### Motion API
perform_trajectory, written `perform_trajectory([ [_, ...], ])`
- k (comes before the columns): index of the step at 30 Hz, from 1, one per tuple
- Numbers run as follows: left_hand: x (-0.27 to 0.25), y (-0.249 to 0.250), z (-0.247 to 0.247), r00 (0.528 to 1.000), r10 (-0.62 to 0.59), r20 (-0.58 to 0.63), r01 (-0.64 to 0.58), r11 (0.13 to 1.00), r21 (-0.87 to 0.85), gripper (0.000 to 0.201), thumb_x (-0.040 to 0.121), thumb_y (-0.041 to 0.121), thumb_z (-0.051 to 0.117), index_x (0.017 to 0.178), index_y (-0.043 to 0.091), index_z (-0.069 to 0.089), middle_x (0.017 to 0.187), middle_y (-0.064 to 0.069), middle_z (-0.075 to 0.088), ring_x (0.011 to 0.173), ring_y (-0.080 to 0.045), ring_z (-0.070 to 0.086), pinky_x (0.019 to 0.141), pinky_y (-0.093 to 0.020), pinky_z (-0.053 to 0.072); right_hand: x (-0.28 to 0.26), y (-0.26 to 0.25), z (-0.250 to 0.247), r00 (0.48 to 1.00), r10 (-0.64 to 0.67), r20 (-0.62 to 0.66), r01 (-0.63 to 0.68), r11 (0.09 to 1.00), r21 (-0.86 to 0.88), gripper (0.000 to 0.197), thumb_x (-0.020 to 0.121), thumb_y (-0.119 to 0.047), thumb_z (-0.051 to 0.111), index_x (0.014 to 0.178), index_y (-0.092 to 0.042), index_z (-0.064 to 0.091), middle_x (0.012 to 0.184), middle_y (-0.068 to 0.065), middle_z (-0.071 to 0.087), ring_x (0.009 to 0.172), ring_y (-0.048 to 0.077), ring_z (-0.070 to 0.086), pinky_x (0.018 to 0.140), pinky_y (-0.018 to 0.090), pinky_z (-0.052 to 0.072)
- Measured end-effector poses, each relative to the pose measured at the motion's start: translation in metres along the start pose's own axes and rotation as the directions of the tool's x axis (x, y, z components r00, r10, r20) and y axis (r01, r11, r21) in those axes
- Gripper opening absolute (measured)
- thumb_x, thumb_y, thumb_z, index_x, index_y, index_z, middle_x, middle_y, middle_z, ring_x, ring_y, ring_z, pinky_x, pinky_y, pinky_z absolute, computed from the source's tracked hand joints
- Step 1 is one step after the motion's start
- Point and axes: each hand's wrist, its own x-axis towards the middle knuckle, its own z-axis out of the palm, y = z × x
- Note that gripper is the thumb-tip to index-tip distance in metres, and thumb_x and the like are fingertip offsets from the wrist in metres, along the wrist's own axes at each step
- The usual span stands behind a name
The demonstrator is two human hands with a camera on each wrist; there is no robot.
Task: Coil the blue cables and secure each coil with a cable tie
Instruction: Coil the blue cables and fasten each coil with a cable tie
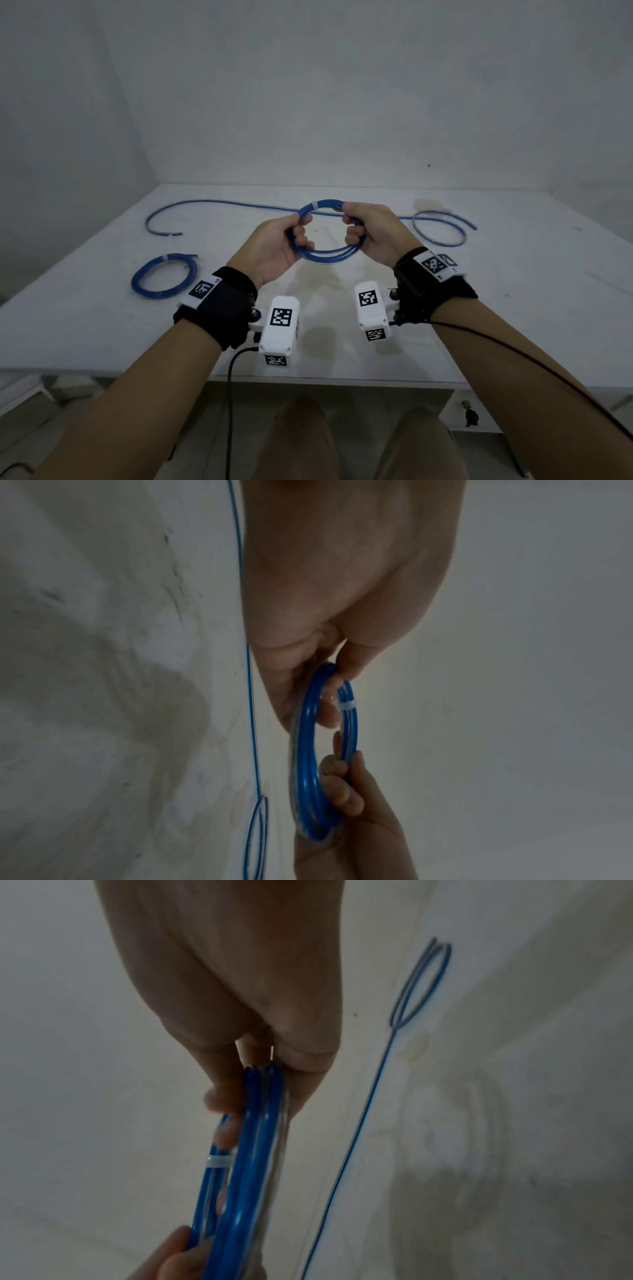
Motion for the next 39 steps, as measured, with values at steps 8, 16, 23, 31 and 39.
perform_trajectory([
  [8,-0.012,0.039,-0.069,0.987,0.035,-0.16,-0.033,0.999,0.019,0.03,0.103,0.015,0.039,0.098,-0.005,0.062,0.061,0.002,0.037,0.044,-0.007,0.031,0.046,-0.021,0.037,0.018,0.02,0.058,0.981,0.067,0.184,-0.054,0.996,-0.077,0.014,0.096,0.002,0.046,0.099,0.004,0.059,0.069,0.007,0.046,0.046,0.009,0.036,0.045,0.021,0.034],
  [16,-0.04,0.065,-0.145,0.955,0.133,-0.266,-0.092,0.982,0.162,0.026,0.099,-0.002,0.032,0.094,-0.005,0.057,0.073,-0.007,0.048,0.06,-0.015,0.047,0.062,-0.027,0.048,0.038,0.053,0.129,0.918,0.183,0.35,-0.113,0.971,-0.211,0.032,0.09,0.014,0.03,0.1,0.005,0.06,0.078,0.01,0.05,0.061,0.017,0.046,0.064,0.03,0.05],
  [23,-0.057,0.092,-0.193,0.852,0.297,-0.431,0.032,0.792,0.61,0.012,0.092,-0.006,0.055,0.081,0.0,0.058,0.088,-0.021,0.063,0.067,-0.028,0.064,0.053,-0.026,0.059,0.064,0.075,0.189,0.966,0.133,0.22,-0.016,0.885,-0.466,0.019,0.085,0.008,0.061,0.102,0.0,0.063,0.092,0.018,0.065,0.066,0.023,0.062,0.056,0.031,0.059],
  [31,-0.048,0.086,-0.233,0.785,0.341,-0.517,0.247,0.594,0.766,0.015,0.081,-0.007,0.063,0.069,0.001,0.066,0.079,-0.022,0.069,0.073,-0.036,0.07,0.074,-0.045,0.06,0.09,0.111,0.221,0.972,0.135,0.195,0.039,0.719,-0.694,0.008,0.079,0.003,0.07,0.081,-0.005,0.07,0.076,0.014,0.067,0.058,0.023,0.065,0.055,0.029,0.059],
  [39,-0.036,0.093,-0.243,0.832,0.256,-0.492,0.346,0.453,0.821,0.007,0.088,0.009,0.063,0.084,0.004,0.066,0.09,-0.018,0.069,0.08,-0.033,0.069,0.075,-0.039,0.06,0.122,0.105,0.225,0.944,0.259,0.203,0.028,0.552,-0.833,0.021,0.078,-0.009,0.076,0.094,0.003,0.071,0.081,0.012,0.067,0.063,0.017,0.059,0.059,0.028,0.056],
])
